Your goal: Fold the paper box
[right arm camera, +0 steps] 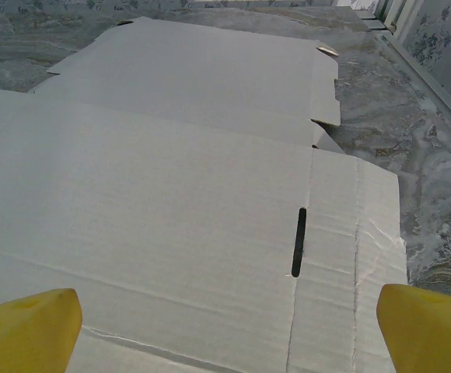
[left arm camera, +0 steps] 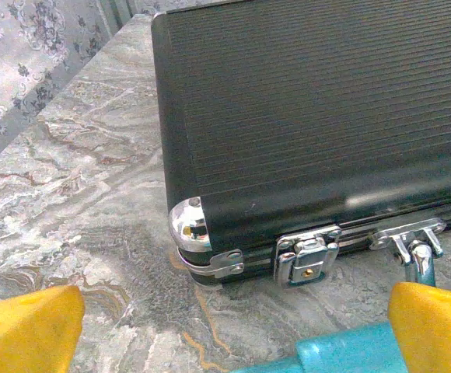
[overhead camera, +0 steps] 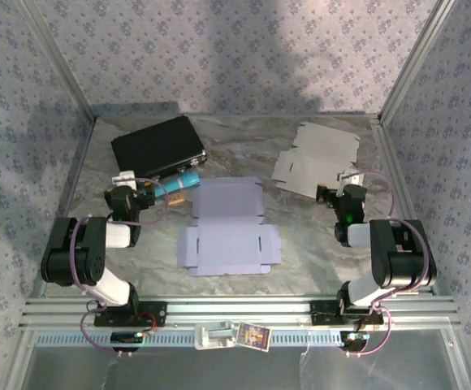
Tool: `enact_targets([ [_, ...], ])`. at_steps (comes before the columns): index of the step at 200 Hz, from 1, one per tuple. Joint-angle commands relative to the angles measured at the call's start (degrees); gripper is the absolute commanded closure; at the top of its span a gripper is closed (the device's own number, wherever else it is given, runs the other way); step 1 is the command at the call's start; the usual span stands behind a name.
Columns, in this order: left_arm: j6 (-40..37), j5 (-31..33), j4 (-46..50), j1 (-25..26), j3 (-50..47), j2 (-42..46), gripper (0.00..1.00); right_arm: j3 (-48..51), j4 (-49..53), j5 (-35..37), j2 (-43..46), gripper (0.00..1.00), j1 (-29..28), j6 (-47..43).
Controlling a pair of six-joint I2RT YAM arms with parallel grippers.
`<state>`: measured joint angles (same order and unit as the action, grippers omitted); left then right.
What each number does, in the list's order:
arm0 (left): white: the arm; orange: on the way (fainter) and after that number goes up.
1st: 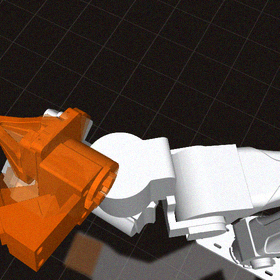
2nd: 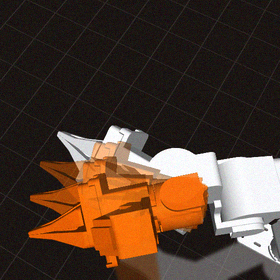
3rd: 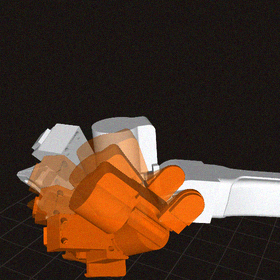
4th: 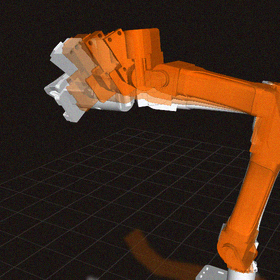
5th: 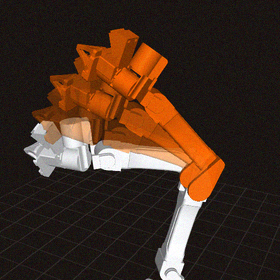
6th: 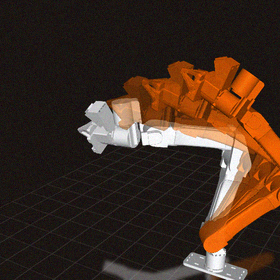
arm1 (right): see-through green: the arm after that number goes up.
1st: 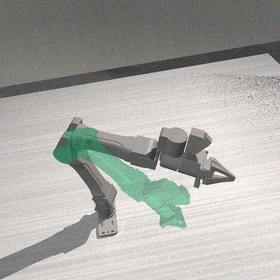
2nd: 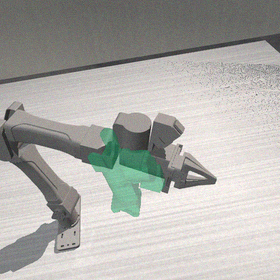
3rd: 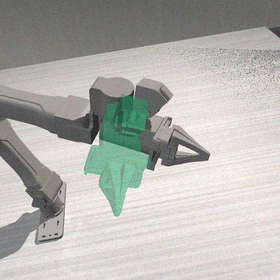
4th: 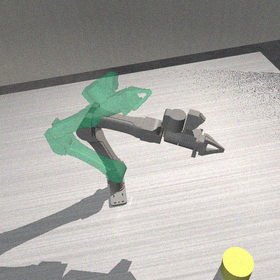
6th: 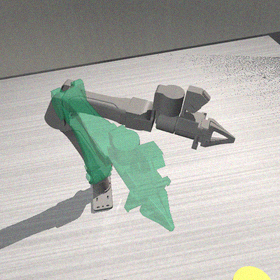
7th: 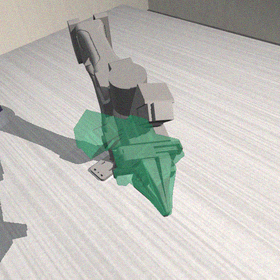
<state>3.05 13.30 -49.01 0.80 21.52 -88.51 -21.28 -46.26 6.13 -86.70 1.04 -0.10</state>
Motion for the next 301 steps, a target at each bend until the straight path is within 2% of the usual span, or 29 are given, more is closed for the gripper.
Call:
enact_targets([
  [1,0.56,0.74,0.05,0.08,0.89,0.71,0.00,-1.13,0.20,-0.69,-0.32,0.01,0.19,-0.87],
  [187,0.57,0.76,0.02,0.08,0.90,0.67,0.00,-0.86,-0.36,-0.32,-0.24,0.01,0.06,-0.96],
  [207,-0.50,0.49,1.92,0.73,1.18,3.04,0.00,-0.44,1.17,5.99,3.41,0.01,-2.27,-1.59],
  [240,-4.33,10.22,8.68,6.45,1.95,11.31,0.00,0.32,6.81,17.88,14.09,0.01,-6.36,-0.76],
  [260,-4.41,14.89,8.84,9.69,2.34,18.22,0.00,-2.83,9.07,21.98,20.77,0.01,-8.76,-1.61],
  [279,-6.24,21.95,14.52,14.49,8.58,22.78,0.00,-11.71,14.32,24.58,25.26,0.01,-11.75,-5.13],
  [288,-2.10,27.01,21.58,16.39,14.04,23.59,0.00,-17.50,18.32,25.70,26.18,0.01,-13.64,-6.09],
  [294,5.39,28.23,33.42,16.41,20.40,23.82,0.00,-23.95,24.13,28.82,26.17,0.01,-14.76,-2.44],
  [301,16.80,24.97,52.43,14.90,28.76,23.21,0.00,-32.02,37.03,29.75,25.66,0.01,-14.57,7.16],
])
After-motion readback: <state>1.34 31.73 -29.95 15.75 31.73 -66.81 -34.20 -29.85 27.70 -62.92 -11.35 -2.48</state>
